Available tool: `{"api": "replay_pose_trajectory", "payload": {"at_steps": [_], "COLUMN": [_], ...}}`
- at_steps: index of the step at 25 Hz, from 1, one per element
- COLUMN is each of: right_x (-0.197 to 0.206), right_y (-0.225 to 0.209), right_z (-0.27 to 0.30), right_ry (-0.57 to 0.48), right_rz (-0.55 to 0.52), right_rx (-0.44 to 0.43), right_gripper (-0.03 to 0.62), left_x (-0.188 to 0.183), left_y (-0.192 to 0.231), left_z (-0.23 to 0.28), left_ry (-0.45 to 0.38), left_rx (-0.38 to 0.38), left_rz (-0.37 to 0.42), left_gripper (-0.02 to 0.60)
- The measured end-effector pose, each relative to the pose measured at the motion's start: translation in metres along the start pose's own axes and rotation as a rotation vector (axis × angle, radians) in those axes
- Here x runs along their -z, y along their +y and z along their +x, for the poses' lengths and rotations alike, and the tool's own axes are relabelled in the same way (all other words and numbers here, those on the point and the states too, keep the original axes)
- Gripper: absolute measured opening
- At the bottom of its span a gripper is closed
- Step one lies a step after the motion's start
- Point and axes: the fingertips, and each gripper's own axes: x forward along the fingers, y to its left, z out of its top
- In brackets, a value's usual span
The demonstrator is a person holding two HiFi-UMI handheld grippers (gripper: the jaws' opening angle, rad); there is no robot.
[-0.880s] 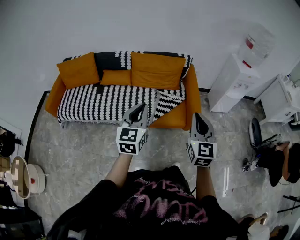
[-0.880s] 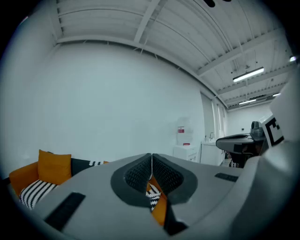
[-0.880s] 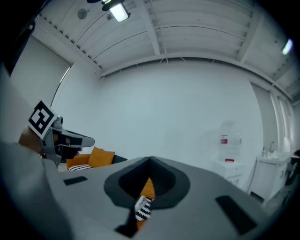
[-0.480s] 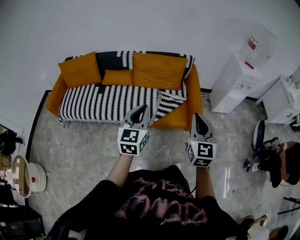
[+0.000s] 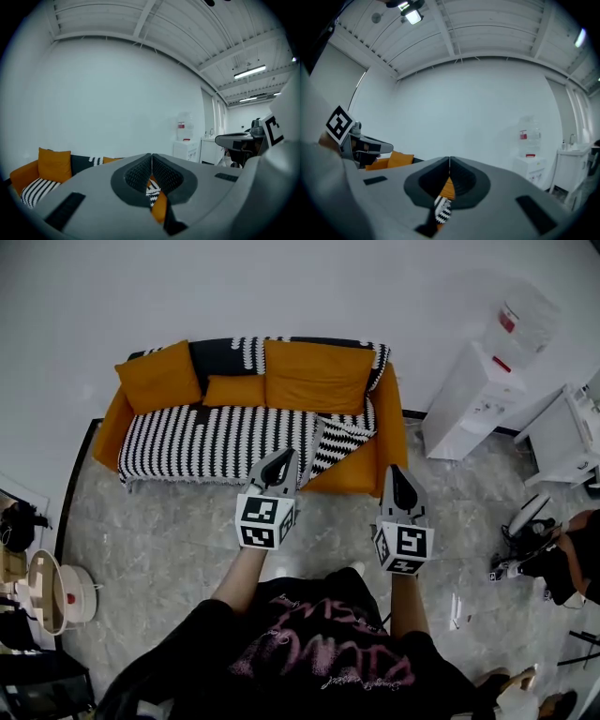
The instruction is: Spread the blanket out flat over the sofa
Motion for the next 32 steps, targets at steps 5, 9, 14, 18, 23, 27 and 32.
{"api": "replay_pose_trajectory", "payload": {"at_steps": [5,9,14,18,23,27,32], "right_x": [0.012,0.022,0.027,0.031,0.039,0.042,0.044], "right_y": [-0.016,-0.038,-0.068,-0.093,-0.129,-0.151,-0.171], "right_z": [0.010,0.021,0.040,0.056,0.073,0.081,0.088], "right_ry": [0.023,0.039,0.044,0.047,0.056,0.048,0.034], "right_rz": [0.005,0.026,0.025,0.017,0.027,0.035,0.045], "right_rx": [-0.016,-0.020,-0.042,-0.076,-0.107,-0.134,-0.149], "right_gripper": [0.021,0.021,0.021,0.021,0.021,0.021,0.021], "left_x": [0.005,0.004,0.003,0.003,0.000,-0.005,-0.008], "left_y": [-0.009,-0.021,-0.038,-0.051,-0.071,-0.090,-0.104], "left_z": [0.019,0.041,0.075,0.102,0.133,0.152,0.165], "left_ry": [0.022,0.037,0.066,0.086,0.101,0.095,0.088], "left_rx": [-0.007,-0.008,-0.010,-0.031,-0.060,-0.073,-0.090], "left_rz": [-0.001,0.007,0.023,0.025,0.032,0.055,0.066], "left_gripper": [0.015,0.015,0.015,0.015,0.015,0.015,0.015]}}
